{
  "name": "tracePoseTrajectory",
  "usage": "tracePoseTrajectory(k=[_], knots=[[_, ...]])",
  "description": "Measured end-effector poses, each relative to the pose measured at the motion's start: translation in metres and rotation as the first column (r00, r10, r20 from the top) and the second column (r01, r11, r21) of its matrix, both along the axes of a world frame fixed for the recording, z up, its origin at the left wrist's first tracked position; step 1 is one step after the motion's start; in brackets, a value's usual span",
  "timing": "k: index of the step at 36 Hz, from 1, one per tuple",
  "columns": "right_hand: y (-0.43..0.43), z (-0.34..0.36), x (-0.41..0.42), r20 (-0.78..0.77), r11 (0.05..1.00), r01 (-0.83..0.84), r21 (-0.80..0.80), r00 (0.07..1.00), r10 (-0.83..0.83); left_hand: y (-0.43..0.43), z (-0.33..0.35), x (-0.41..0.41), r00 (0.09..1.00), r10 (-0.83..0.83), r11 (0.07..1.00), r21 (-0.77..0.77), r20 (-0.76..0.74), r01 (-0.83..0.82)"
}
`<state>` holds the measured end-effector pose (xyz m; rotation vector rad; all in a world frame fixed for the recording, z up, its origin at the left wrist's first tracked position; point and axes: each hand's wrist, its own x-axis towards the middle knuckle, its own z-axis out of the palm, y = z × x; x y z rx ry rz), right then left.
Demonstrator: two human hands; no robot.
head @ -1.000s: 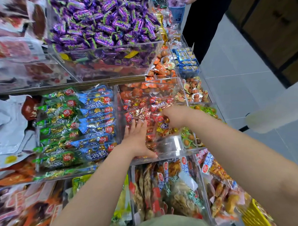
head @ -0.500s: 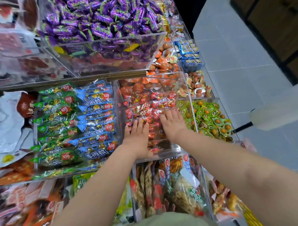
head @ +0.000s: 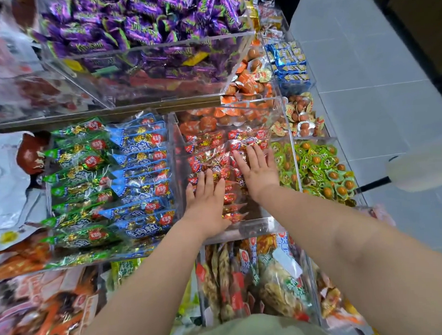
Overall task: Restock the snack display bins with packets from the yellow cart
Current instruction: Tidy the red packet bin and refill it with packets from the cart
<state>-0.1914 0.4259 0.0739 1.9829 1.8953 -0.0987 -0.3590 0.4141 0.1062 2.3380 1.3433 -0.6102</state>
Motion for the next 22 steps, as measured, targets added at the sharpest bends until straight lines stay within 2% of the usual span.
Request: tracePoseTrajectory(k=[4,7,11,13,16,19,22], knots=[[-0.005,0.002,0.003,-0.016,1.0,-0.015,-0.013,1.0,0.015,0.0,-0.003,0.001,1.0,-0.005,1.0,0.021,-0.031,0.005],[-0.006,0.006,0.009,-0.023,0.995,-0.032,-0.092,0.999,0.03,0.002,-0.003,0.003,0.997,-0.014,1.0,0.017,-0.075,0.016],[-0.007,0.022,0.009,-0.154,0.983,-0.036,-0.178,0.988,0.009,0.003,0.001,0.003,0.996,-0.017,1.0,0.006,-0.088,0.018],[-0.009,0.033,0.009,-0.241,0.992,-0.028,-0.125,0.97,-0.003,0.003,0.004,0.003,0.998,-0.015,1.0,-0.005,-0.064,0.015],[-0.019,0.05,0.011,-0.363,0.999,0.009,0.042,0.932,0.007,0.0,0.012,0.0,1.0,0.013,0.998,-0.054,-0.006,-0.013],[-0.04,0.069,0.014,-0.582,0.984,0.152,0.092,0.81,-0.071,-0.011,0.027,-0.001,0.986,0.06,0.998,-0.045,0.157,-0.053],[-0.072,0.082,0.013,-0.789,0.947,0.319,0.047,0.593,-0.161,-0.033,0.04,-0.001,0.897,0.075,0.989,0.083,0.436,-0.123]])
